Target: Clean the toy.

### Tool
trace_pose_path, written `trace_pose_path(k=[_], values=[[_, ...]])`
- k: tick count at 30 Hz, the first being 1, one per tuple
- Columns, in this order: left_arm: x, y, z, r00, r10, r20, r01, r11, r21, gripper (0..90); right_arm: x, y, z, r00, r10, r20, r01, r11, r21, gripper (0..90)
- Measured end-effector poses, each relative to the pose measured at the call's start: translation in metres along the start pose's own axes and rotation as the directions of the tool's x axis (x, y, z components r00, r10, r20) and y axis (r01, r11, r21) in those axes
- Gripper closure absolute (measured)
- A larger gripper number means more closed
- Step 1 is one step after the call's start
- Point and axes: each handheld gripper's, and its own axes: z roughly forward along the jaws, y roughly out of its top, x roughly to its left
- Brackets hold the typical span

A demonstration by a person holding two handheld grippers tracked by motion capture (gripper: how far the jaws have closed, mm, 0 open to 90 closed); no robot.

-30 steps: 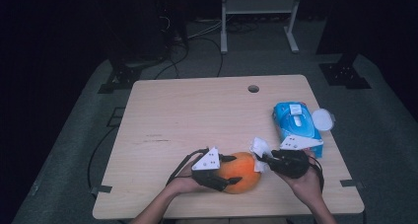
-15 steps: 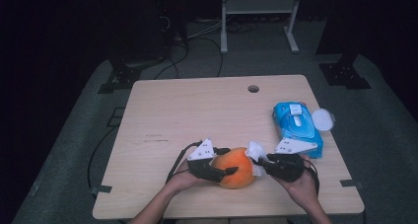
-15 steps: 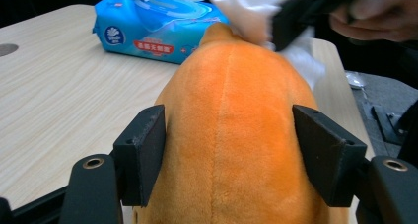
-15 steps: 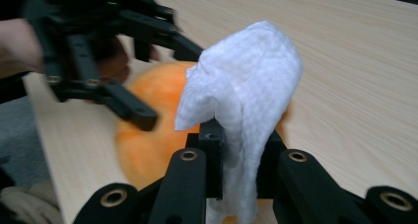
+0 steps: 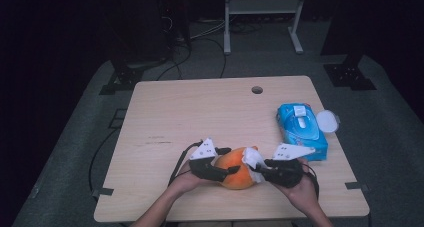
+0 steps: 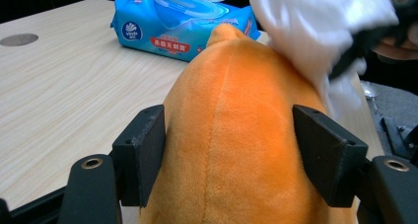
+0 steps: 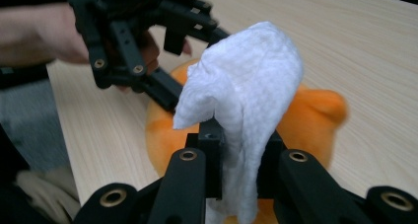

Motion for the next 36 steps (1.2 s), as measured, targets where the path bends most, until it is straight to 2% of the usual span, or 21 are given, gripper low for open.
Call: trace_pose_path(k=[1, 2, 3, 7, 9, 11, 13, 15, 16, 18, 20, 23, 24, 25, 27, 28, 29, 32, 33, 34, 36], values=[[0.0, 0.0, 0.0, 1.0, 0.002, 0.0, -0.002, 1.0, 0.003, 30.6, 0.004, 0.0, 0.003, 0.9996, -0.025, 0.012, 0.025, 1.0, 0.016, 78.4], [0.001, 0.0, -0.001, 1.0, -0.005, -0.001, 0.005, 1.0, 0.0, 30.5, 0.003, 0.0, 0.003, 0.9996, -0.024, 0.011, 0.024, 1.0, 0.017, 78.6], [0.001, 0.0, -0.001, 0.9999, -0.01, -0.006, 0.01, 0.9999, 0.001, 30.5, -0.001, -0.001, 0.002, 0.9999, -0.011, 0.004, 0.011, 1.0, 0.012, 78.7], [0.003, 0.0, -0.002, 0.9995, -0.031, -0.01, 0.031, 0.9995, 0.002, 31.3, -0.017, -0.009, -0.002, 0.998, 0.045, 0.045, -0.046, 0.999, 0.016, 78.5], [0.003, 0.0, -0.002, 0.9996, -0.027, -0.004, 0.027, 0.9996, 0.004, 31.3, -0.019, -0.012, -0.003, 0.9972, 0.052, 0.054, -0.053, 0.998, 0.018, 78.5], [0.004, 0.001, -0.002, 0.9997, -0.024, -0.004, 0.024, 0.9997, 0.006, 31.3, -0.013, -0.01, -0.003, 0.998, 0.04, 0.05, -0.041, 0.999, 0.009, 78.6], [0.005, -0.001, -0.001, 0.9994, -0.034, 0.002, 0.034, 0.9994, -0.001, 31.2, -0.004, -0.005, 0.0, 0.9998, 0.0, 0.019, 0.0, 1.0, 0.006, 78.6], [0.005, 0.0, -0.002, 0.9994, -0.034, 0.004, 0.034, 0.9994, 0.002, 31.2, -0.001, -0.004, 0.004, 0.9992, -0.026, 0.031, 0.026, 0.999, 0.021, 78.7], [0.005, 0.002, -0.004, 0.9994, -0.032, 0.01, 0.032, 0.9995, 0.001, 27.7, -0.006, -0.004, 0.005, 0.9995, -0.002, 0.03, 0.002, 1.0, 0.018, 78.7], [0.004, 0.006, -0.008, 0.9993, -0.03, 0.02, 0.031, 0.9995, -0.004, 24.9, -0.008, -0.005, 0.004, 0.9994, 0.005, 0.034, -0.006, 1.0, 0.015, 78.7], [0.004, 0.009, -0.013, 0.9993, -0.028, 0.026, 0.028, 0.9996, -0.01, 18.7, -0.015, -0.008, 0.001, 0.9966, 0.043, 0.071, -0.044, 0.999, 0.003, 78.6], [0.003, 0.004, -0.008, 0.9998, -0.006, 0.022, 0.005, 0.9993, 0.038, 21.5, -0.024, -0.01, -0.001, 0.9934, 0.097, 0.061, -0.096, 0.995, -0.019, 78.5], [0.003, 0.001, -0.006, 0.9998, -0.008, 0.019, 0.007, 0.9991, 0.041, 23.9, -0.024, -0.01, 0.0, 0.9937, 0.096, 0.058, -0.095, 0.995, -0.018, 78.7], [0.004, 0.0, -0.006, 0.9998, -0.013, 0.015, 0.013, 0.9991, 0.041, 27.6, -0.017, -0.008, 0.002, 0.9951, 0.069, 0.071, -0.069, 0.998, -0.014, 78.8], [0.007, 0.0, -0.006, 0.9995, -0.031, -0.004, 0.031, 0.9989, 0.034, 29.1, -0.012, -0.006, 0.003, 0.9965, 0.054, 0.065, -0.053, 0.999, -0.013, 78.8], [0.01, -0.001, -0.006, 0.9977, -0.068, -0.009, 0.068, 0.9974, 0.025, 29.8, -0.009, -0.005, 0.004, 0.9983, 0.047, 0.035, -0.047, 0.999, -0.018, 78.9], [0.012, -0.002, -0.006, 0.9961, -0.088, -0.009, 0.088, 0.9959, 0.021, 29.8, -0.002, -0.005, 0.008, 0.9993, 0.038, 0.001, -0.038, 0.999, -0.016, 78.8], [0.013, -0.005, -0.008, 0.9976, -0.069, 0.001, 0.069, 0.9972, 0.028, 30.7, 0.007, -0.005, 0.02, 0.9996, -0.023, 0.016, 0.023, 0.999, 0.036, 78.6], [0.013, -0.005, -0.009, 0.9974, -0.073, 0.002, 0.072, 0.997, 0.028, 30.7, 0.007, -0.005, 0.02, 0.9996, -0.023, 0.016, 0.023, 0.999, 0.036, 78.6], [0.012, -0.005, -0.009, 0.9979, -0.065, 0.003, 0.065, 0.9974, 0.03, 30.9, -0.001, -0.005, 0.015, 0.999, -0.012, 0.043, 0.011, 1.0, 0.024, 78.6], [0.011, -0.004, -0.008, 0.9991, -0.043, 0.003, 0.043, 0.9986, 0.031, 31.1, -0.005, -0.005, 0.012, 0.9986, 0.002, 0.053, -0.003, 1.0, 0.021, 78.5]])
